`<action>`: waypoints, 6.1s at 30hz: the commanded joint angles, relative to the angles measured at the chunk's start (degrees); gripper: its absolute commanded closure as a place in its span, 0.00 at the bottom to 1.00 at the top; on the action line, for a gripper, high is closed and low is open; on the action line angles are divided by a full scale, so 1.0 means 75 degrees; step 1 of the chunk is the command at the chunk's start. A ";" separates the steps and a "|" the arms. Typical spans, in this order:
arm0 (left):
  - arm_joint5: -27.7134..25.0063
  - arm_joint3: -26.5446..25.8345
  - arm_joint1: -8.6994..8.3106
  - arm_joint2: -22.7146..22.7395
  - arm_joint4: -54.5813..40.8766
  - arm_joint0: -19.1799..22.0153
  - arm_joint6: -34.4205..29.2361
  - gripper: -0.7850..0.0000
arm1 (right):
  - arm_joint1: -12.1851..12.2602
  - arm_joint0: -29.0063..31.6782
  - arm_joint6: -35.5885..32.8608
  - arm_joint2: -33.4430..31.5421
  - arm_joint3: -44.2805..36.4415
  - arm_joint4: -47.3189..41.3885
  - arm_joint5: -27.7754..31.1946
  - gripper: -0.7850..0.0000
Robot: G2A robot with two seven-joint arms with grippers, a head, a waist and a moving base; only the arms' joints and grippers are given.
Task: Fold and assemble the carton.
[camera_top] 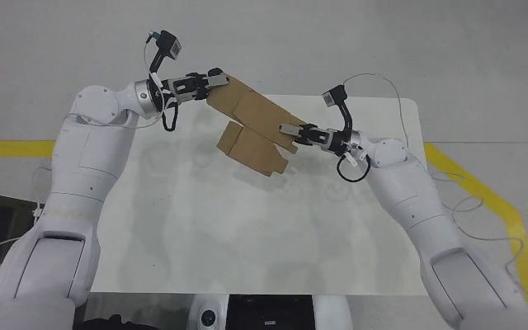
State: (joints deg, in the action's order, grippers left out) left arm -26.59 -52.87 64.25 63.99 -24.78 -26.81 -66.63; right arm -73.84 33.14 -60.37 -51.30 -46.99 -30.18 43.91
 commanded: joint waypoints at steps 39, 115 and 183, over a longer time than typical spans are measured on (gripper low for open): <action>-0.1351 -0.1429 -0.0234 -0.0153 0.1290 -0.1175 0.0068 0.00 | -0.0181 -0.0478 0.0748 -0.0335 0.0599 -0.0038 -0.1276 1.00; -0.0263 -0.0095 -0.0265 -0.0394 0.1486 -0.0325 -0.0730 1.00 | -0.0318 -0.1183 0.0095 -0.0413 0.2283 0.0306 0.0097 0.00; 0.0401 -0.0703 -0.1006 -0.2769 -0.2491 0.0244 -0.1878 0.00 | 0.0851 -0.0314 -0.2090 0.0384 -0.0876 -0.1299 -0.2090 1.00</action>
State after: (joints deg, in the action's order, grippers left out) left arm -23.30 -58.28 56.74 42.84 -43.15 -24.72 -81.01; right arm -67.28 30.97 -76.48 -48.37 -54.50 -39.48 27.80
